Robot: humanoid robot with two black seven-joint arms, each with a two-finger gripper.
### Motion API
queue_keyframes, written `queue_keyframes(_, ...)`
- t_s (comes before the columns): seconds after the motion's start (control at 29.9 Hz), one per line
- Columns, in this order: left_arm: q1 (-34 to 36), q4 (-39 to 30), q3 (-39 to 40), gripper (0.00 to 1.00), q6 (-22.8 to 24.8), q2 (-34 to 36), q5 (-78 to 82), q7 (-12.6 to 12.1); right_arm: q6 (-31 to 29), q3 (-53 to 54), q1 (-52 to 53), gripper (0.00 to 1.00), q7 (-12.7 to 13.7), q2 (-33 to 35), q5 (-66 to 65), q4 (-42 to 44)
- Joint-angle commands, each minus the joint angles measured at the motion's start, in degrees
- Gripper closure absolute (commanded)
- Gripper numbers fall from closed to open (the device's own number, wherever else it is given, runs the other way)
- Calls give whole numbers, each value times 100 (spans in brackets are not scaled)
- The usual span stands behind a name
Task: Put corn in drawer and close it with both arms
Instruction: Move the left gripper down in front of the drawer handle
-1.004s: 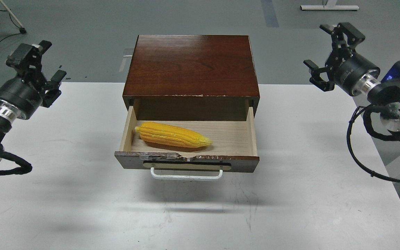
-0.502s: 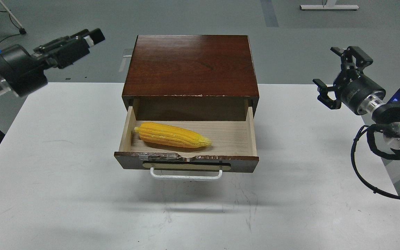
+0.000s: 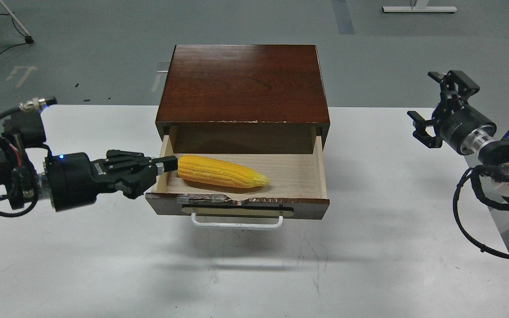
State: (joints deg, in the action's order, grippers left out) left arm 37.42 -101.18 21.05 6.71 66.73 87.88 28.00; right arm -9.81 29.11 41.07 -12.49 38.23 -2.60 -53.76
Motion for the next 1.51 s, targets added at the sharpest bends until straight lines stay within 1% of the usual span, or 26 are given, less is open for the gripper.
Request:
queue_keyframes(0.0,-15,2,-250,100,23,234,-43,0,-12,-229,24,0,1,-9,-4,355)
queue_keyframes(0.1,-42,2,-259,100,146,349,-279,0,-29,-327,7,0,1,-35,-4,725)
queue_keyframes(0.2,-33,2,-233,100,155,375,-446,0,-56,-345,-11,0,1,-61,-4,962)
queue_keyframes(0.37,-24,2,-250,100,164,384,-474,0,-64,-353,-2,0,-8,-123,-4,1087)
queue_keyframes(0.44,-24,2,-268,100,251,428,-439,0,-65,-353,15,0,1,-167,-4,1087)
queue_keyframes(0.47,28,2,-302,100,539,454,-421,0,-56,-353,24,0,1,-176,-4,1087)
queue_keyframes(0.5,89,10,-268,100,960,533,-403,0,-64,-353,33,0,1,-176,-4,1087)
queue_keyframes(0.57,169,2,-233,100,1384,577,-386,0,-65,-353,42,0,1,-176,-13,1087)
queue_keyframes(0.6,230,2,-232,100,1673,578,-377,0,-65,-353,42,0,1,-176,-22,1095)
queue_keyframes(0.67,239,2,-232,100,1868,612,-386,0,-56,-353,50,0,1,-185,-92,1113)
queue_keyframes(0.9,213,2,-276,100,1922,709,-386,0,-65,-353,59,0,1,-237,-276,1280)
queue_keyframes(1.0,108,2,-312,100,1948,630,-394,0,-65,-362,68,0,1,-404,-373,1412)
queue_keyframes(1.14,-164,2,-426,100,1896,271,-368,0,-73,-415,77,0,1,-553,-391,1491)
queue_keyframes(1.37,-270,2,-549,100,1852,-107,-473,0,-73,-424,94,0,9,-589,-400,1500)
queue_keyframes(1.47,-297,10,-549,100,1764,-275,-588,0,-73,-424,94,0,9,-615,-400,1500)
